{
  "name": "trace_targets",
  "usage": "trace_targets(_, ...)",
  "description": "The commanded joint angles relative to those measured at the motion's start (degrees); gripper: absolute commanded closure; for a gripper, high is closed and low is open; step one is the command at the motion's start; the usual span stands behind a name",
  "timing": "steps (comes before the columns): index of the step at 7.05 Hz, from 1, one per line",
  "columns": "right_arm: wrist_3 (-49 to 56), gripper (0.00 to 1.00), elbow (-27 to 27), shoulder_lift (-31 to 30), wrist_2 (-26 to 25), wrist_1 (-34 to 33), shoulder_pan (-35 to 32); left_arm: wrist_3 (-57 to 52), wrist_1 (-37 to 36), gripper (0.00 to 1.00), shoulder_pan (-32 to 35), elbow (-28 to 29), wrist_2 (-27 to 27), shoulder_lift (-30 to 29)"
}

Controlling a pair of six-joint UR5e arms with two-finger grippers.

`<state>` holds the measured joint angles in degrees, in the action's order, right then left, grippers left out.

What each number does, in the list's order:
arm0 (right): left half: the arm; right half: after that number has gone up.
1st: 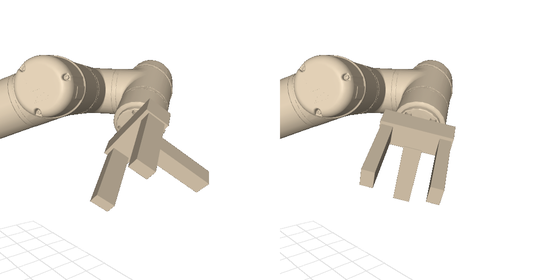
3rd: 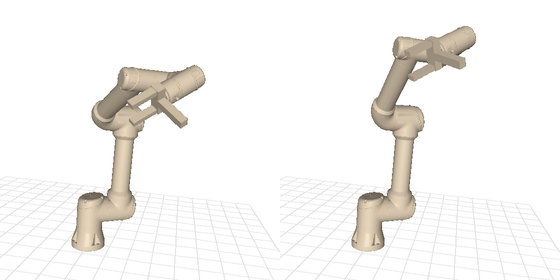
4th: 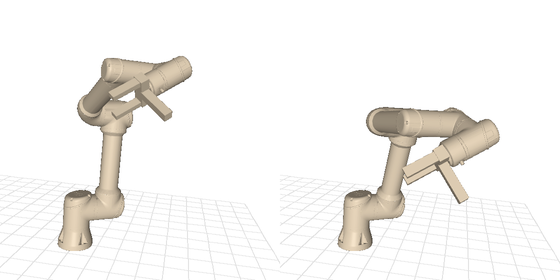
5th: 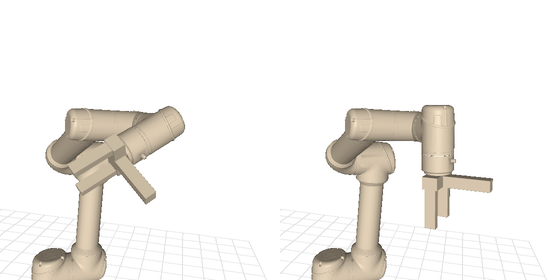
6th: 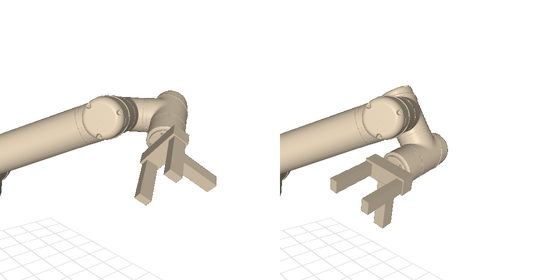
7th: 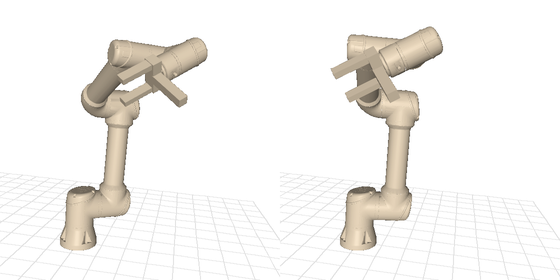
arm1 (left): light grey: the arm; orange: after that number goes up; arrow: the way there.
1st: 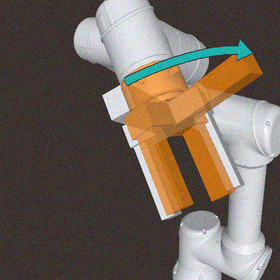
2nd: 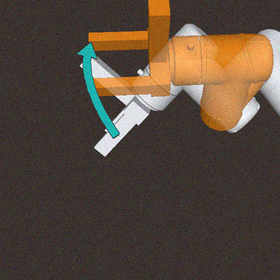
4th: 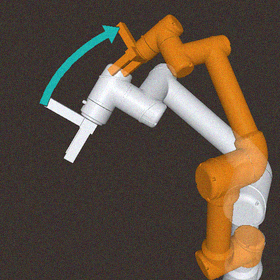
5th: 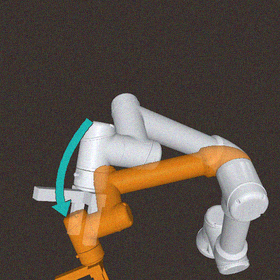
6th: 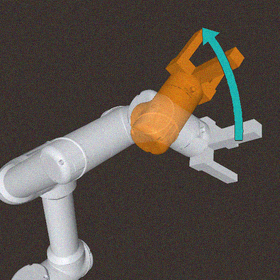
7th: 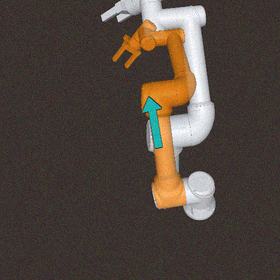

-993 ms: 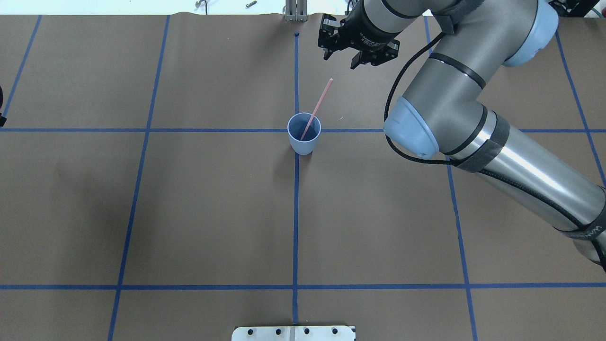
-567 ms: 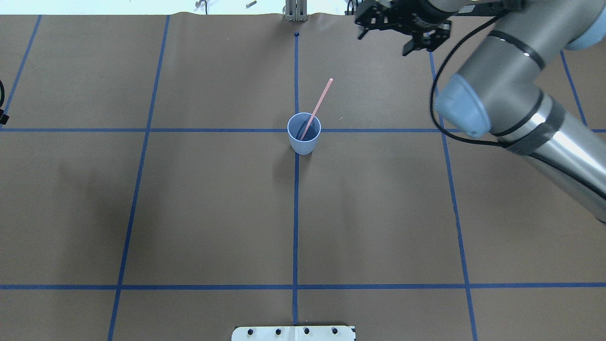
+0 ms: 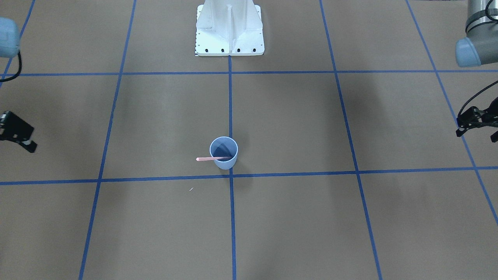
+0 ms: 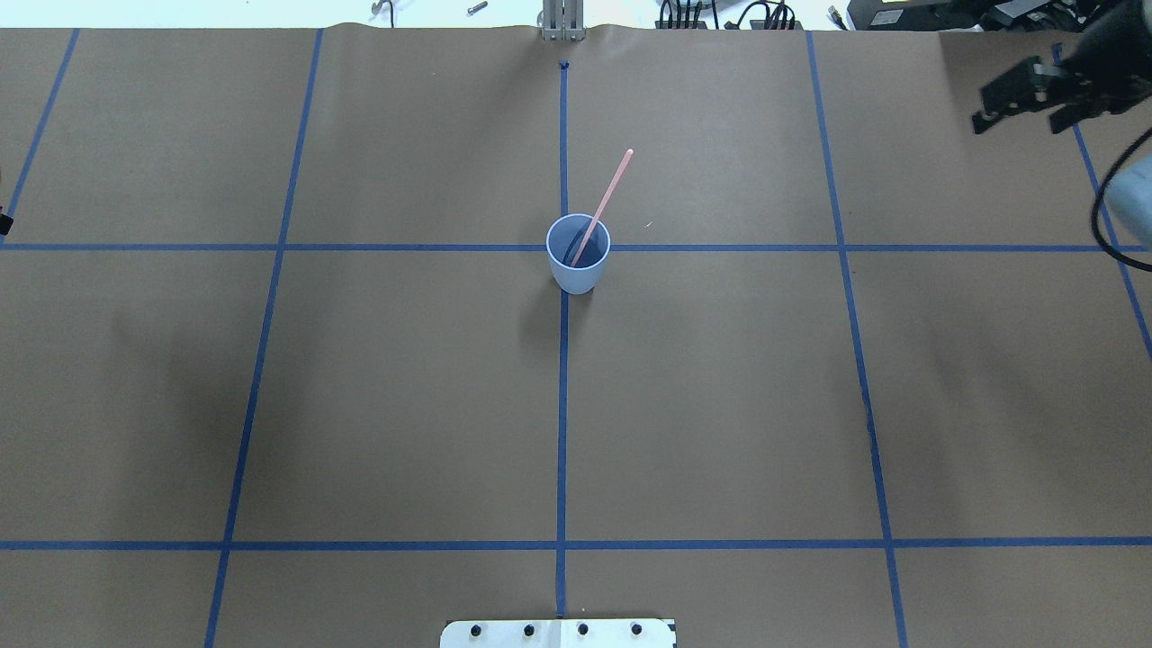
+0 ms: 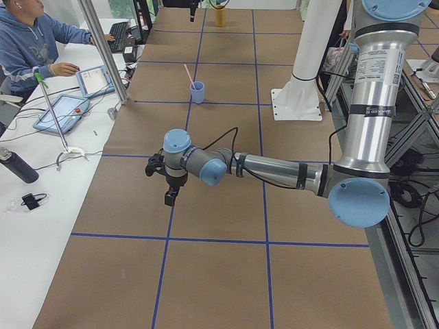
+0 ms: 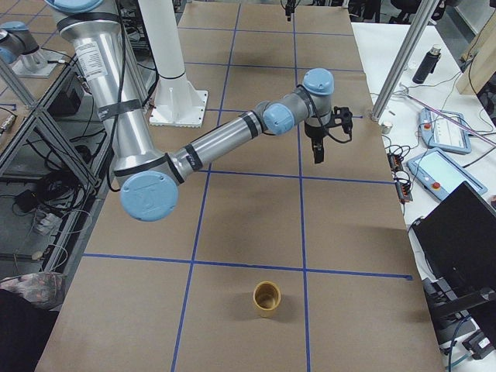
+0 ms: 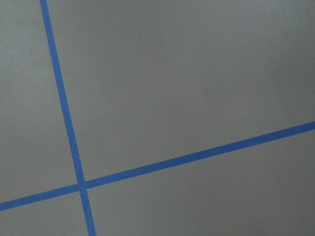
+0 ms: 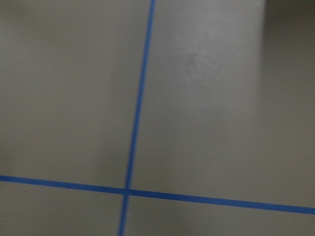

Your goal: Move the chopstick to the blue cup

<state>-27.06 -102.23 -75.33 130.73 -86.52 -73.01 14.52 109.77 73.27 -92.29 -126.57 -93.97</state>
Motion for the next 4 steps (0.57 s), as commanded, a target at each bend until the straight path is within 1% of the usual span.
trace_targets(1, 20.29, 0.0, 3.42, -9.18, 1.53, -0.05, -8.95, -0.37, 0.44, 0.01, 1.69, 0.18, -0.08, 0.62)
trace_targets(2, 26.73, 0.0, 7.18, -10.87, 3.46, -0.14, -12.56, -0.37, 0.44, 0.01, 2.57, 0.44, -0.08, 0.71)
trace_targets(3, 31.23, 0.0, 10.26, -12.46, 3.3, 0.12, -12.94, -0.37, -0.08, 0.01, 3.28, 0.79, -1.38, 0.8)
trace_targets(4, 31.53, 0.0, 11.77, -12.91, 3.13, 0.12, -12.95, 0.32, -0.43, 0.01, 5.2, 2.79, -6.7, 0.72)
